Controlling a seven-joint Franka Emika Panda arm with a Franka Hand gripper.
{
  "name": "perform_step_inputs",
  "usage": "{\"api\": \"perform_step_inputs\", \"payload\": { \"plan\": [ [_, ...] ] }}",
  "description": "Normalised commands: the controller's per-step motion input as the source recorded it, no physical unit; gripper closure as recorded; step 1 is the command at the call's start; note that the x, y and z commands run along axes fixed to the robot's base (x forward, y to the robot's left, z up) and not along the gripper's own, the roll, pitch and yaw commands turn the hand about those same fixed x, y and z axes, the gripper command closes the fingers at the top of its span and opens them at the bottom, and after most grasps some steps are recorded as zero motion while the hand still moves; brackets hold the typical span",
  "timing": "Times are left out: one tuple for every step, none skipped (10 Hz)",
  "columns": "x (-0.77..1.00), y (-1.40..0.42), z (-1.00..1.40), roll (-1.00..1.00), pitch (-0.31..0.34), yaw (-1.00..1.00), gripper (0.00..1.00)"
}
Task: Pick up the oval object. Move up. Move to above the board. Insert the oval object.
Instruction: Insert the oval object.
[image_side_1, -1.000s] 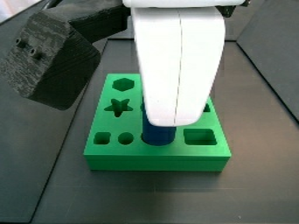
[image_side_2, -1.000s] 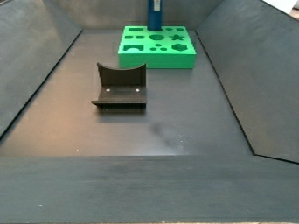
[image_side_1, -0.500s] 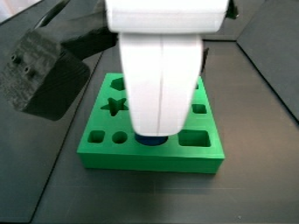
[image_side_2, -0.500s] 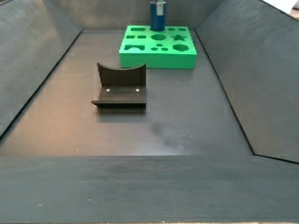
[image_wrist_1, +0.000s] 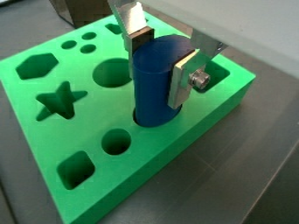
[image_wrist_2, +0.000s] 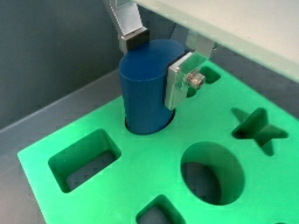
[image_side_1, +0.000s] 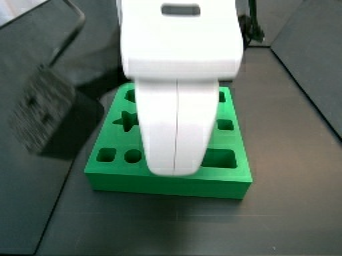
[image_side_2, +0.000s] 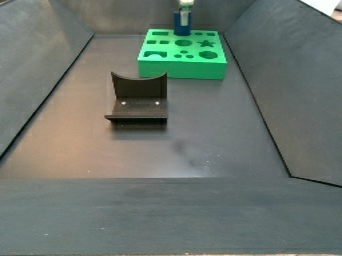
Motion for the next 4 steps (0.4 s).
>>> {"api": "perform_step_inputs", "payload": {
  "plan": [
    [0.0,0.04,-0.4,0.0,-0.151,0.0,1.0],
    [0.0,-0.06,0.0,0.07,0.009,0.0,1.0],
    [0.0,0.0,0.0,0.02,0.0,0.0,1.0],
    [0.0,0.0,0.0,0.0,0.0,0.0,1.0]
  ]
}}
